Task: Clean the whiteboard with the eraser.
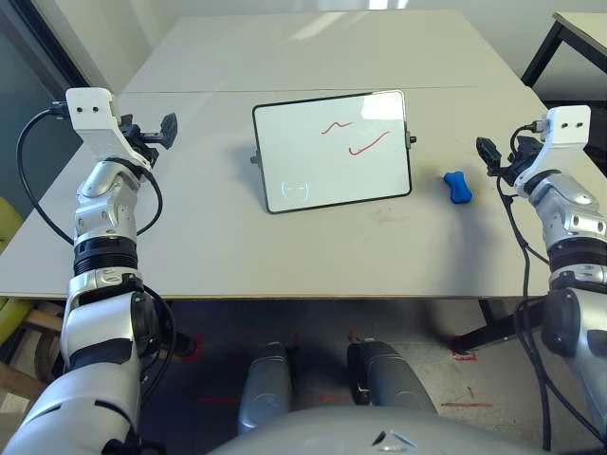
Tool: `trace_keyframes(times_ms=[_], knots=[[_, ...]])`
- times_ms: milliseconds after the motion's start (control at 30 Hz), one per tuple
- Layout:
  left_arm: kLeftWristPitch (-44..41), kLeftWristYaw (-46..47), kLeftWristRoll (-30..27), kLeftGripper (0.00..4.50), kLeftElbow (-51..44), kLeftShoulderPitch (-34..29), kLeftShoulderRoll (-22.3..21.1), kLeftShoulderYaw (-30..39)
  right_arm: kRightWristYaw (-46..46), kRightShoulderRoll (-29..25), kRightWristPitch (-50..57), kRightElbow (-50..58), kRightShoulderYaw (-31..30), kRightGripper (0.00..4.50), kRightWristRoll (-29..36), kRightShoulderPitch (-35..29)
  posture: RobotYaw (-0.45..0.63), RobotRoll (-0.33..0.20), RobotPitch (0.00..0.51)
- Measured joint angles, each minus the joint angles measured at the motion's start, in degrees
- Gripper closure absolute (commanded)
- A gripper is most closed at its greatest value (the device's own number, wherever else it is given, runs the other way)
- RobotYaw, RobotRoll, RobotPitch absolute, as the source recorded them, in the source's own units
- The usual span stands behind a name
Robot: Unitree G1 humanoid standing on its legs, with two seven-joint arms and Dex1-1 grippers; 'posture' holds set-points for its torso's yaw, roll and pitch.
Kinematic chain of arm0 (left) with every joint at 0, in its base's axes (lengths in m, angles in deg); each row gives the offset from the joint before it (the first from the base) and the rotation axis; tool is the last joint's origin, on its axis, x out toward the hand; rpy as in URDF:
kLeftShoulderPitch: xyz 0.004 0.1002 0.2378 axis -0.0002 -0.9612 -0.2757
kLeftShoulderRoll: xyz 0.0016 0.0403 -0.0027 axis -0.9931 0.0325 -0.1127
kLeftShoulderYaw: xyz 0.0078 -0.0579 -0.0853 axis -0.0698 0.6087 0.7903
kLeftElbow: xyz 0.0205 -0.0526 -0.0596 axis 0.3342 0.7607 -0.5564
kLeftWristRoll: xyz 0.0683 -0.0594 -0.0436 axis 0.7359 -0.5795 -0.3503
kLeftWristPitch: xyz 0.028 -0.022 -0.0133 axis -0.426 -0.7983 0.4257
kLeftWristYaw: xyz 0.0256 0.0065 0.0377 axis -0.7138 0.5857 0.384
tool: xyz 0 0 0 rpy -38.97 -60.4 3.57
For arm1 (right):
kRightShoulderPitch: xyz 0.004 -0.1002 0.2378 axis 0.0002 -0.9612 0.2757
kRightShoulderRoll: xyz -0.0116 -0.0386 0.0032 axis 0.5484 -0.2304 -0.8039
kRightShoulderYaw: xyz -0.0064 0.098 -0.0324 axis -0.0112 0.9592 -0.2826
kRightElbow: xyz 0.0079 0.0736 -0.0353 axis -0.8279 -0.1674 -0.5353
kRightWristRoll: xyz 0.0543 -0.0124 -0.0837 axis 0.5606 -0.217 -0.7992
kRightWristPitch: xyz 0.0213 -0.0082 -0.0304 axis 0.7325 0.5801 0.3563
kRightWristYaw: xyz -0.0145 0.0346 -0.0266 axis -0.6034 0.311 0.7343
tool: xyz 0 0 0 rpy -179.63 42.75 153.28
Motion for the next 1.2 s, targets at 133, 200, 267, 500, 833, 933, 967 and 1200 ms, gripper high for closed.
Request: trace_keyframes(times_ms=[133,200,267,500,833,933,967,1200], knots=[[0.01,-0.21,0.30,0.00,0.00,0.04,0.00,-0.37,0.37,0.00,0.01,0.79,0.02,0.03,0.01,-0.97,-0.12,0.000,0.093],[-0.01,-0.31,0.28,0.00,-0.07,0.00,0.02,-0.40,0.41,0.01,0.11,1.19,0.02,0.03,0.02,-1.71,-0.11,0.000,0.095],[-0.12,-0.64,0.20,0.00,-0.27,-0.07,0.02,-0.42,0.41,0.01,0.24,1.38,0.02,0.03,0.02,-1.87,-0.11,0.000,0.096],[-5.16,-7.89,-1.90,0.00,-9.67,-2.45,-0.22,-1.88,0.74,0.16,0.33,1.46,-0.07,0.03,-0.01,-1.62,-0.11,0.000,0.089],[-23.47,-26.33,-12.49,0.00,-36.66,-13.56,-3.88,-7.45,0.75,0.13,0.50,1.44,-0.14,0.03,-0.04,-1.10,-0.12,0.000,0.077],[-27.71,-28.57,-14.74,0.00,-41.47,-15.18,-3.70,-9.68,0.74,-0.03,0.58,1.44,-0.17,0.03,-0.08,-1.02,-0.13,0.000,0.074],[-28.11,-28.76,-14.83,0.00,-42.36,-15.69,-3.44,-10.65,0.68,-0.24,0.99,1.46,-0.29,0.03,-0.19,-0.95,-0.13,0.000,0.074],[-27.77,-29.04,-12.92,0.00,-42.68,-16.52,-1.06,-15.97,-5.10,-6.11,16.49,4.33,-8.83,0.03,-4.79,1.99,-0.15,0.000,0.072]])
